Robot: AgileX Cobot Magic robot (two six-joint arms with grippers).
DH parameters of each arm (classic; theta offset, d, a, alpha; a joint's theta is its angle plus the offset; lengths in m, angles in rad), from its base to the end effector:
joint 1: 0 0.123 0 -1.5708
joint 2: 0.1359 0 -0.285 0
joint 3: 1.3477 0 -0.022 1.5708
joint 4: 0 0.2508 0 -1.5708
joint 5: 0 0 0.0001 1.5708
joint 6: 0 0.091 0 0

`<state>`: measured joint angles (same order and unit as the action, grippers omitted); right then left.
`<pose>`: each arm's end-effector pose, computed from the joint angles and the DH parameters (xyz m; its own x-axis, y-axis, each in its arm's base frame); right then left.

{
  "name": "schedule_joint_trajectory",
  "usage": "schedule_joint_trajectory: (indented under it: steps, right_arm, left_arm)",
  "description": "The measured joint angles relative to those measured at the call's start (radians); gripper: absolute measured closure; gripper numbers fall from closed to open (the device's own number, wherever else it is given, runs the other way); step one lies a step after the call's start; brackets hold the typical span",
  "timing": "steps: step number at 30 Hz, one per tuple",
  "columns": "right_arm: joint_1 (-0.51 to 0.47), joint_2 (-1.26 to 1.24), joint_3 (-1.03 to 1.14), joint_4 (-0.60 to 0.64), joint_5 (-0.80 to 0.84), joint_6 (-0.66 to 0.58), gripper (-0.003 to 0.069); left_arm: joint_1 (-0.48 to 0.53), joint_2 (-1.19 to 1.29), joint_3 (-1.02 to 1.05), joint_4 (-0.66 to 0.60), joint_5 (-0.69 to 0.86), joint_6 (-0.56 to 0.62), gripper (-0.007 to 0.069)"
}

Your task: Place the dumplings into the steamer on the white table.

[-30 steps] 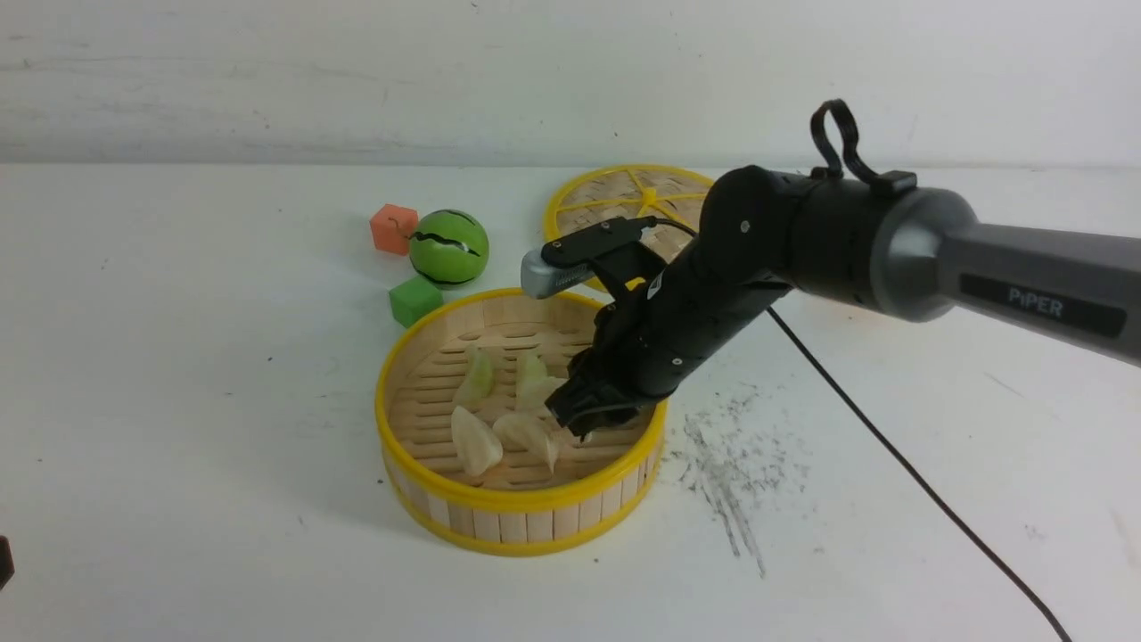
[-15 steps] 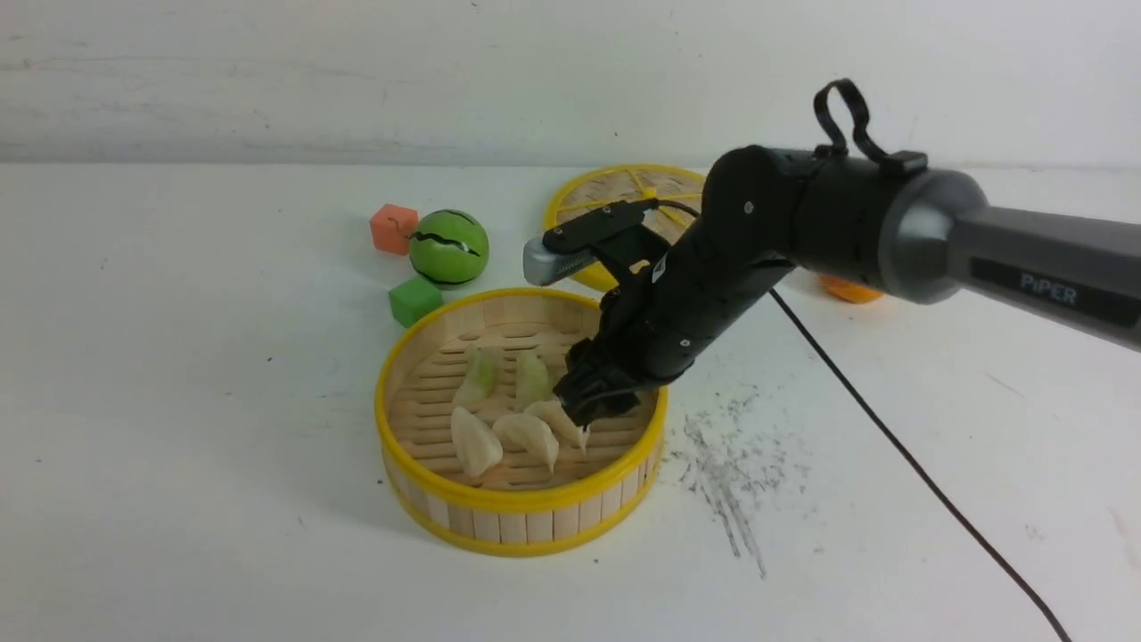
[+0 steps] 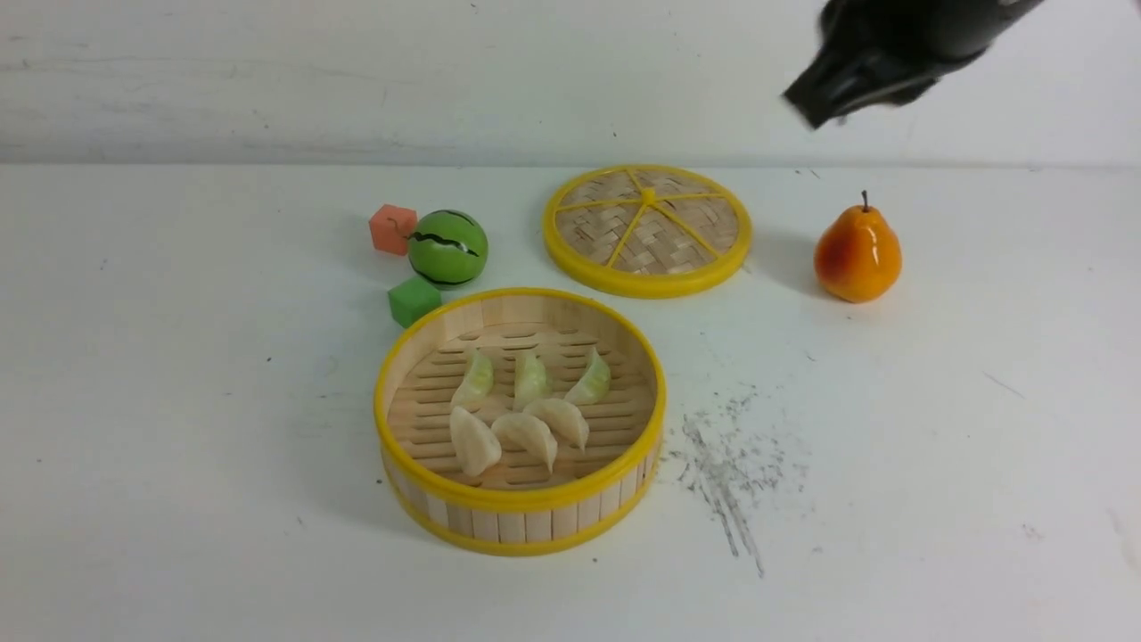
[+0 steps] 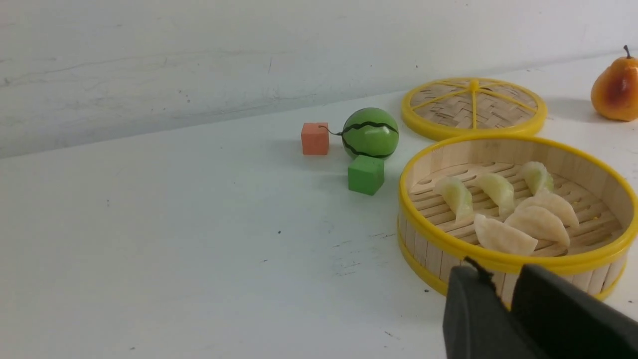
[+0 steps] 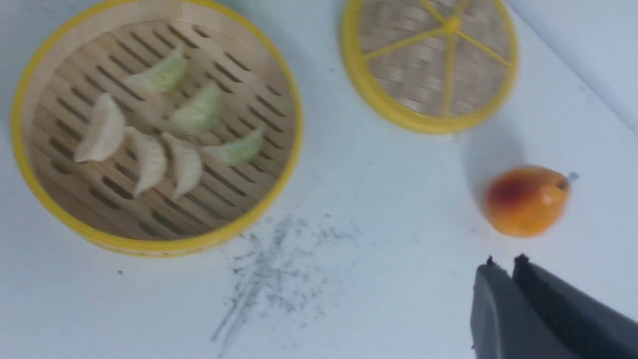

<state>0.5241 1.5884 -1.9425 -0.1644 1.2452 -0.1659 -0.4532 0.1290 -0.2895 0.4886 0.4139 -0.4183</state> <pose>0.2872 0.1497 0.4671 -0.5191 -0.5478 -0.6561 -0.5261 0.8097 -0.2599 0.0537 -0.0070 0.2694 -0.1006 0.0868 -0.9911 0.2652 0.9625 0.0574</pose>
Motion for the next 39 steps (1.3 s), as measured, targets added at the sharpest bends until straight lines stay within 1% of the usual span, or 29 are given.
schedule_joint_trajectory:
  steps: [2,6,8,11,13,15,17,18,19,20,24,26,29,32,35,39]
  right_arm:
    - [-0.001,-0.046,0.015,-0.037,0.008,0.042,0.0675]
    - [-0.001,-0.171,0.133,-0.065,0.012,0.087,0.0678]
    - [-0.001,-0.255,0.254,-0.070,0.011,0.101,0.0678]
    - [-0.001,-0.357,0.422,-0.087,-0.053,0.133,0.0674]
    - [-0.001,-0.470,0.578,-0.118,-0.203,0.176,0.0672]
    - [-0.001,-0.555,0.721,-0.149,-0.362,0.224,0.0670]
    - [-0.001,-0.654,0.861,-0.176,-0.593,0.276,0.0670]
    - [-0.001,-0.716,0.989,-0.196,-0.765,0.323,0.0670]
    - [-0.001,-0.752,1.043,-0.205,-0.884,0.342,0.0670]
    - [-0.001,-0.797,1.150,-0.226,-1.065,0.375,0.0670]
    - [-0.001,-0.849,1.415,-0.257,-1.557,0.415,0.0669]
    - [-0.001,-0.836,1.514,-0.236,-1.738,0.423,0.0669]
    - [-0.001,-0.801,1.600,-0.170,-1.848,0.438,0.0667]
    - [-0.001,-0.782,1.635,-0.139,-1.869,0.440,0.0665]
    - [-0.001,-0.781,1.645,-0.140,-1.876,0.440,0.0662]
    - [-0.001,-0.784,1.650,-0.186,-1.878,0.440,0.0660]
  left_arm:
    - [0.000,0.000,0.000,0.000,-0.002,0.000,0.0501]
    - [0.000,0.000,0.000,0.000,-0.004,0.000,0.0501]
    - [0.000,0.000,0.000,0.000,-0.004,0.000,0.0508]
    - [0.000,0.000,0.000,0.000,0.001,0.000,0.0543]
    - [0.000,0.000,0.000,0.000,0.011,0.000,0.0605]
    - [0.000,0.000,0.000,0.000,0.014,0.000,0.0638]
    - [0.000,0.000,0.000,-0.001,0.016,0.000,0.0638]
    - [0.000,0.000,0.000,-0.001,0.016,0.000,0.0638]
    - [0.000,0.000,0.000,-0.001,0.016,0.000,0.0638]
    - [0.000,0.000,0.000,-0.001,0.016,0.000,0.0638]
    - [0.000,0.000,0.000,-0.001,0.016,0.000,0.0638]
    - [0.000,0.000,0.000,-0.001,0.016,0.000,0.0638]
    - [0.000,0.000,0.000,-0.001,0.016,0.000,0.0638]
    - [0.000,0.000,0.000,-0.002,0.016,0.000,0.0638]
    - [0.000,0.000,0.000,-0.008,0.018,0.000,0.0638]
    - [0.000,0.000,0.000,-0.013,0.036,0.000,0.0638]
